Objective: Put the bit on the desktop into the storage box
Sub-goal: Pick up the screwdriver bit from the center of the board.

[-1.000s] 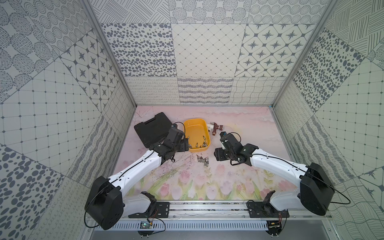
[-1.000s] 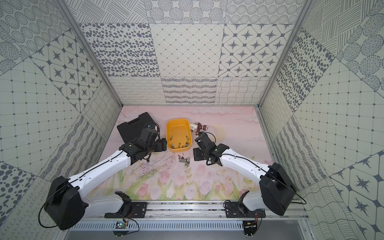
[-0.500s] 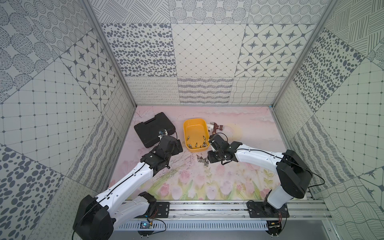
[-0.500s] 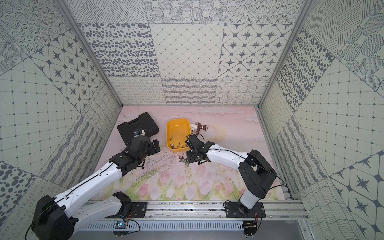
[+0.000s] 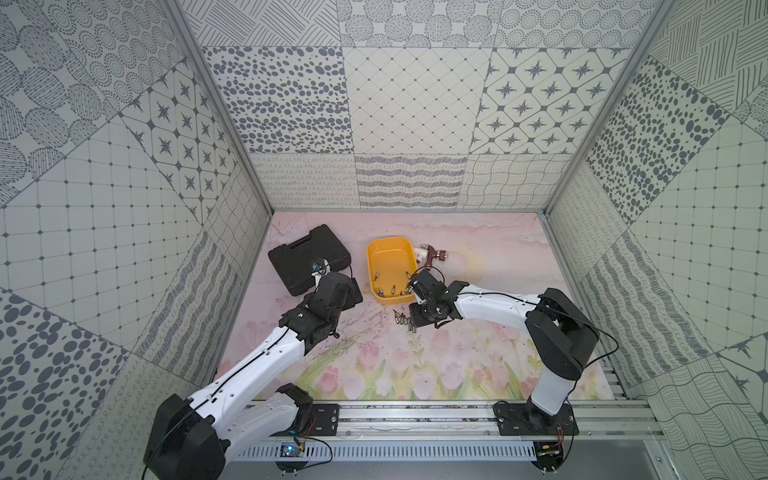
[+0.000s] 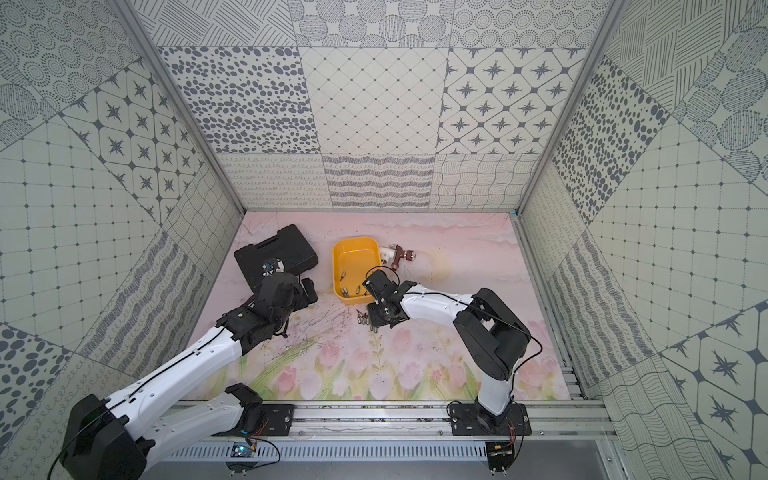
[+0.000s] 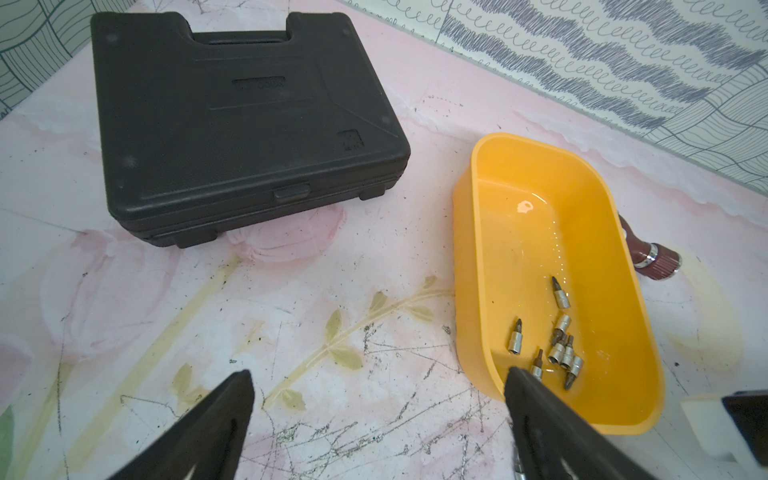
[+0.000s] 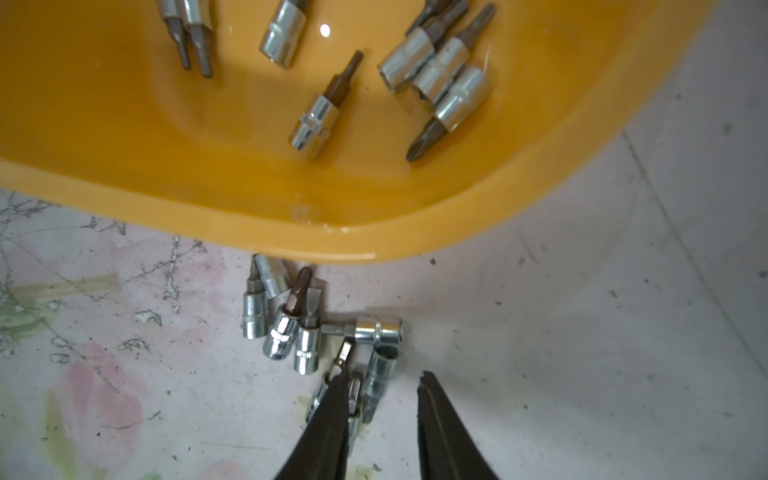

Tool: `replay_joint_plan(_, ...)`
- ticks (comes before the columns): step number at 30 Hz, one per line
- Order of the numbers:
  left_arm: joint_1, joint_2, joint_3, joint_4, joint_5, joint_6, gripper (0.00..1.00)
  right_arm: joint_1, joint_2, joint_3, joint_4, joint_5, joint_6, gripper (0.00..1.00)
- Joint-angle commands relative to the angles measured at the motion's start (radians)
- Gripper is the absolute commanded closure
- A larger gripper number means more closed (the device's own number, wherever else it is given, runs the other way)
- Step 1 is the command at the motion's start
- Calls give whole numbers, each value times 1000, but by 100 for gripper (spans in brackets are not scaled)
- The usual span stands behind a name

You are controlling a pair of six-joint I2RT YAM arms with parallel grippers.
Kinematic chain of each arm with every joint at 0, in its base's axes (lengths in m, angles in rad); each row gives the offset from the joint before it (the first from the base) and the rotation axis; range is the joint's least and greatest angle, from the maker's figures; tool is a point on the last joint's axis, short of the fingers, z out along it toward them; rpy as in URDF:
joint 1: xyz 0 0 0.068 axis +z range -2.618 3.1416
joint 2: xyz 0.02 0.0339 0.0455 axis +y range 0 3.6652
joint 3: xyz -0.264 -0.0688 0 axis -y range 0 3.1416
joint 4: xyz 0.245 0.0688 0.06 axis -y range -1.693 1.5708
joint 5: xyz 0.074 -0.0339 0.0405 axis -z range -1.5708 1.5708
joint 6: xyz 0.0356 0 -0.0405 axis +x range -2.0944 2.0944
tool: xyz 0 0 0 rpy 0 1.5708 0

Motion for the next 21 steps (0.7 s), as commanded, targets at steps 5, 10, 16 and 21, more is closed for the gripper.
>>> replay_joint_plan(5,7,13,1,16,-24,-16,1,6,27,28,16,2,-9,73)
replay_joint_plan(10,7,13,4,15,-23,-14,1,6,43,29,15,8,-8,74)
replay_joint_plan(16,9,11,2,14,-22,-13,1,6,55,29,16,15,-6,74)
replay_joint_plan(21,9,13,2,12,-22,-15,1,5,50,25,10,26,-5,77)
